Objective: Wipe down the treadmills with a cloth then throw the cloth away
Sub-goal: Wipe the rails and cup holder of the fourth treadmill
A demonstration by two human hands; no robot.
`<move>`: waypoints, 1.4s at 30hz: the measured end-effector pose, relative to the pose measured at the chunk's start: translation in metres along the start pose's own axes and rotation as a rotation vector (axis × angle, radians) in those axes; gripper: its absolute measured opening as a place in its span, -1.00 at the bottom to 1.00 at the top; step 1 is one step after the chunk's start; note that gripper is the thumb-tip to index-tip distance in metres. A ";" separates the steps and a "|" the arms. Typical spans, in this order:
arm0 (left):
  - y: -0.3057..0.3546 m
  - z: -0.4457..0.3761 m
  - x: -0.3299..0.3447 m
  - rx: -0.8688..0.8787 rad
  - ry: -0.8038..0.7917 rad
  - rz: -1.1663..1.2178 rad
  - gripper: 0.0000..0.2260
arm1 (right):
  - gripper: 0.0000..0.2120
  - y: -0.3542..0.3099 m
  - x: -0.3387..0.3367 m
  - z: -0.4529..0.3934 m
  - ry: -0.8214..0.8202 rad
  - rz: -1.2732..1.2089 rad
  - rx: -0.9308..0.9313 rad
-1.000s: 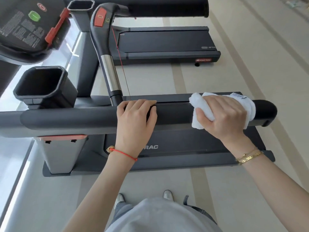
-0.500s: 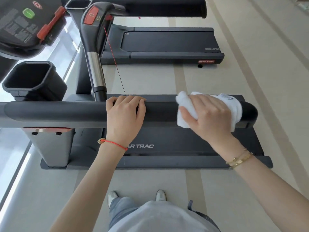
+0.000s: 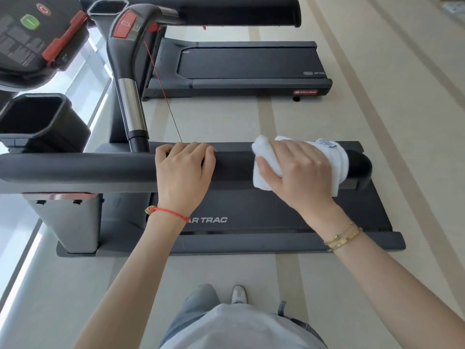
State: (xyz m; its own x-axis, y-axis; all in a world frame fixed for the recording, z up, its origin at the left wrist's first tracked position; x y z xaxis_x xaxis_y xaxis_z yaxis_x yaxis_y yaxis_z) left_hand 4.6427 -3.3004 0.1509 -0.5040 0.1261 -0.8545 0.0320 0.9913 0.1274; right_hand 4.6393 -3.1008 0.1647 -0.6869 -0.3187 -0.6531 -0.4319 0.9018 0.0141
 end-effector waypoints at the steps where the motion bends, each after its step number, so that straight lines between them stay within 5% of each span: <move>1: 0.000 0.000 0.000 0.000 0.001 0.008 -0.66 | -0.63 0.012 -0.003 0.003 -0.004 0.007 0.022; 10: 0.002 -0.001 0.002 0.006 -0.052 -0.005 -0.64 | -0.60 0.047 -0.015 0.009 0.050 0.102 0.290; 19: 0.010 -0.004 0.006 0.037 -0.059 -0.002 -0.62 | -0.69 0.011 -0.003 0.008 0.050 0.011 0.095; 27: 0.013 -0.004 0.004 0.035 -0.006 -0.045 -0.64 | -0.56 0.043 -0.010 0.005 -0.015 0.102 0.301; 32: 0.014 -0.005 0.003 0.042 0.011 -0.029 -0.65 | -0.64 -0.018 0.010 -0.005 -0.054 -0.016 0.164; 36: 0.011 -0.005 0.003 0.053 -0.049 0.023 -0.66 | -0.62 0.000 0.003 -0.002 -0.078 -0.017 0.025; 42: -0.002 -0.001 -0.008 0.046 -0.079 0.267 -0.78 | -0.60 0.040 -0.004 -0.002 -0.077 0.119 0.232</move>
State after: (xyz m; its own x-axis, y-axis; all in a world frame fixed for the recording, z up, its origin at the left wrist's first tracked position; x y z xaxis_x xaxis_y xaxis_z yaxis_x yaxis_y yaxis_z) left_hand 4.6454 -3.3035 0.1578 -0.4038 0.3838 -0.8305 0.1950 0.9230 0.3317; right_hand 4.6234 -3.0645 0.1696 -0.6741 -0.1917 -0.7133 -0.1996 0.9771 -0.0740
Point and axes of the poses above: each hand's wrist, its own z-axis away from the middle knuckle, its own x-axis out of the palm, y = z × x, the point moved 7 cm from there along -z, towards the middle knuckle, and after that the axes turned 1 degree about y, right-handed, at the moved point
